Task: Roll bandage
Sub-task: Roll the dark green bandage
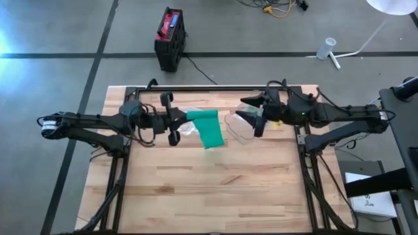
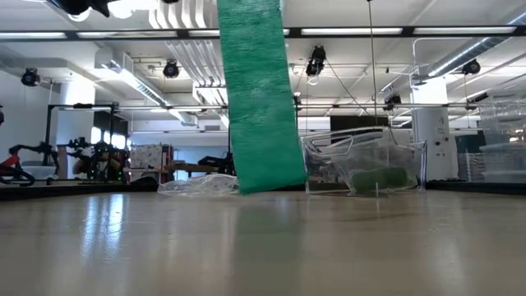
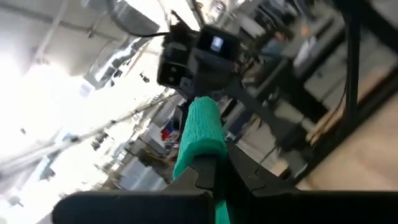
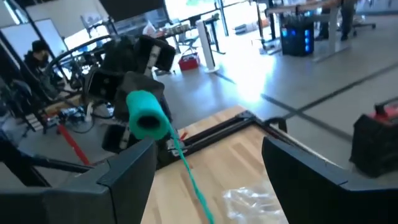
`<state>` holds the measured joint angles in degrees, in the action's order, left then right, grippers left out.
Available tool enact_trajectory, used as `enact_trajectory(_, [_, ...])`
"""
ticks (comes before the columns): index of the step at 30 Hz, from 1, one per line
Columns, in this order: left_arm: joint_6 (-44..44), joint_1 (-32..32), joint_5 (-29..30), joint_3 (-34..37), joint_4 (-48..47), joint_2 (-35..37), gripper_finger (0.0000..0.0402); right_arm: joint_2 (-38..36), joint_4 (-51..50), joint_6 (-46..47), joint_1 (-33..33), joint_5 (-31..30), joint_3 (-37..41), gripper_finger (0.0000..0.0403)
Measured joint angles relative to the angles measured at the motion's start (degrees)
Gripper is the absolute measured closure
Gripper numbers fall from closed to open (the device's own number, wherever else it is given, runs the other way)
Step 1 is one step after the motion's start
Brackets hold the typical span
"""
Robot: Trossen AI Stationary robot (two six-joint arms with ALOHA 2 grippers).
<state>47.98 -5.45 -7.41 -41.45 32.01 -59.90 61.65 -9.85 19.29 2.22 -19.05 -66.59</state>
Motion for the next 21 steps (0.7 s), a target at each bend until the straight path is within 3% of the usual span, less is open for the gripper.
enact_trajectory(4, [8.7,0.0,0.0,0.0,-2.3,0.0,0.0401,2.4,2.2,3.2,-1.0,0.5,0.0,0.0114])
enact_trajectory(7, [9.3,0.0,0.0,0.0,-3.9,0.0,0.0401,5.0,2.7,3.5,-2.3,4.4,-0.5,0.0104])
enact_trajectory(11, [-1.8,0.0,3.0,-1.8,-7.1,0.1,0.0401,7.4,3.1,2.7,-3.0,5.7,-1.4,0.0093])
enact_trajectory(18, [-14.1,0.0,3.5,-14.0,-33.1,-0.4,0.0401,7.8,3.2,2.3,-3.4,5.6,-1.9,0.01])
enact_trajectory(21, [-19.0,0.0,3.4,-17.9,-38.1,-0.9,0.0401,7.5,3.2,0.9,-3.4,5.6,-1.9,0.0104])
